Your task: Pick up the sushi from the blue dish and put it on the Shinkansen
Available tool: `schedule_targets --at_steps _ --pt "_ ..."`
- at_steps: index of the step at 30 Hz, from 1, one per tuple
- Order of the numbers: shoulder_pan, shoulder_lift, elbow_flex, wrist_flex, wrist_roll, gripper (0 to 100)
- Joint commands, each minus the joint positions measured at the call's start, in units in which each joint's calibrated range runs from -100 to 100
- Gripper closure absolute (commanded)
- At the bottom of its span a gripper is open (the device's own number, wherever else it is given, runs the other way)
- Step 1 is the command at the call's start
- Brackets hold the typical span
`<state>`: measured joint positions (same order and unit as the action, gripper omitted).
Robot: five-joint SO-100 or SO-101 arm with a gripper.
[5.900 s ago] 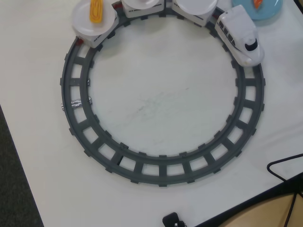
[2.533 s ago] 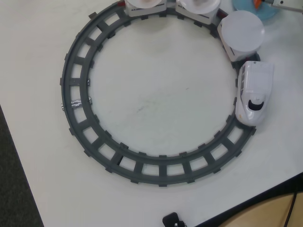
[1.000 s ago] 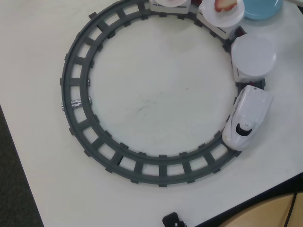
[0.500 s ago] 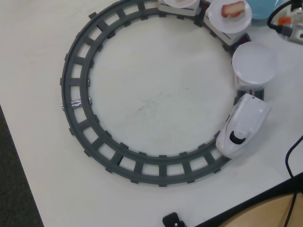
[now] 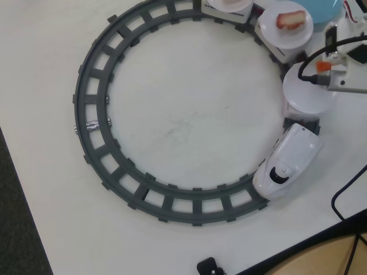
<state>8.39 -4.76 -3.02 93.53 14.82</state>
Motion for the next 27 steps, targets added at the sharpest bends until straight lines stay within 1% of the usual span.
schedule_targets --at_steps 1,6,11,14,22,24,27 --pt "-0.6 2.8 -0.3 -0.5 -0.5 98" --pt "-1.0 9.9 -0.3 -0.5 -1.0 98" --pt "-5.9 12.0 -0.4 0.1 -1.8 98" --pt "-9.2 9.4 -0.3 0.7 -3.3 98" --pt "-12.7 -1.9 -0.1 6.0 -3.3 98" --pt "-14.2 -5.1 2.4 6.0 -2.8 98" --pt "-20.4 -10.0 10.6 5.2 -2.8 98"
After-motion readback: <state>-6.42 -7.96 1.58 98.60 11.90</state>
